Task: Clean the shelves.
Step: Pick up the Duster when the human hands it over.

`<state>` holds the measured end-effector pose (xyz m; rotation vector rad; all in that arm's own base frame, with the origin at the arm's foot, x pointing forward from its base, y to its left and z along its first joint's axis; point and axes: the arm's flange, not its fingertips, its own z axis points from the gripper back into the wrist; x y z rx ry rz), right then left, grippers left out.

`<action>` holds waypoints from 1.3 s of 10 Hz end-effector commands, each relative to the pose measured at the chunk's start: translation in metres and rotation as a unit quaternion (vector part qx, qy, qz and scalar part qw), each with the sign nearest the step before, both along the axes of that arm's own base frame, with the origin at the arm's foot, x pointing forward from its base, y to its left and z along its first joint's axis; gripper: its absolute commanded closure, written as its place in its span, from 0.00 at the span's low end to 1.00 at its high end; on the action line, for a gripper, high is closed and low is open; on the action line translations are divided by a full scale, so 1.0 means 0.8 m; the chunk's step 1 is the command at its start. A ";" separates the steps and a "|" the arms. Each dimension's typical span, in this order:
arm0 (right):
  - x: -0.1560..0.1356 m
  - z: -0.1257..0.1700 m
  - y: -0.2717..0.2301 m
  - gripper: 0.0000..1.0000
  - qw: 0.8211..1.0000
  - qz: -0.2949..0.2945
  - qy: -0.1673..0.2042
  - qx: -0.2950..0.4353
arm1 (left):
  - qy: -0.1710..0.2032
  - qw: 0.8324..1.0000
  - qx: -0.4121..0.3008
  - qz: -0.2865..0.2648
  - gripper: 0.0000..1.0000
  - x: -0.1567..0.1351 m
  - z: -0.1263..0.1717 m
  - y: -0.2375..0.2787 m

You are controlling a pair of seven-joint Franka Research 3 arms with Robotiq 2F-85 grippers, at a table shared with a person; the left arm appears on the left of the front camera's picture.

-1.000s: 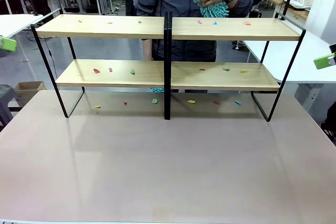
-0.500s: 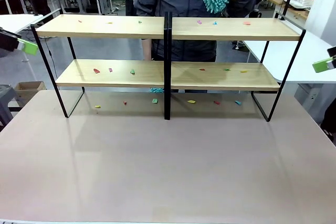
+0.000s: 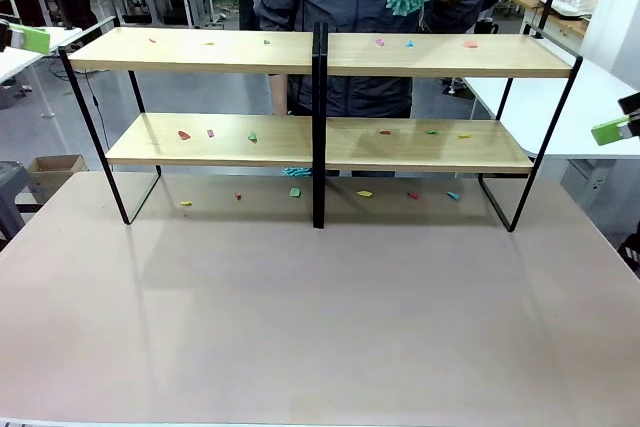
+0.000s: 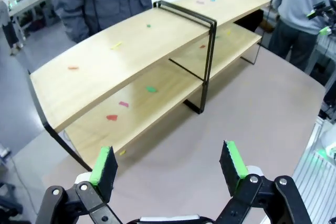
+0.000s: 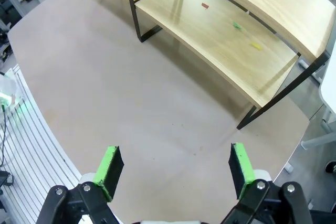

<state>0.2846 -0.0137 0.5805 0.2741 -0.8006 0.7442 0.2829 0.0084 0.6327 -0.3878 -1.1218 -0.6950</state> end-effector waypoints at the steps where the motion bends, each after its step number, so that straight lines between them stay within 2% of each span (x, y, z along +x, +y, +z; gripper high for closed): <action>1: -0.008 -0.029 0.003 0.00 1.000 0.017 -0.004 -0.004 | -0.014 1.000 -0.011 -0.016 0.00 -0.040 -0.086 -0.009; 2: -0.007 -0.029 0.002 0.00 1.000 0.018 -0.004 -0.004 | -0.023 0.999 -0.016 -0.021 0.00 -0.039 -0.086 -0.013; 4: 0.000 -0.029 0.001 0.00 1.000 0.017 -0.003 0.000 | -0.011 0.999 -0.010 -0.030 0.00 -0.034 -0.088 -0.021; 7: -0.006 -0.011 0.003 0.00 1.000 0.018 -0.025 0.000 | -0.008 0.999 -0.017 -0.027 0.00 -0.031 -0.091 -0.026; 13: -0.074 0.047 -0.003 0.00 0.994 -0.010 -0.109 0.023 | -0.008 0.999 -0.015 -0.035 0.00 -0.028 -0.092 -0.027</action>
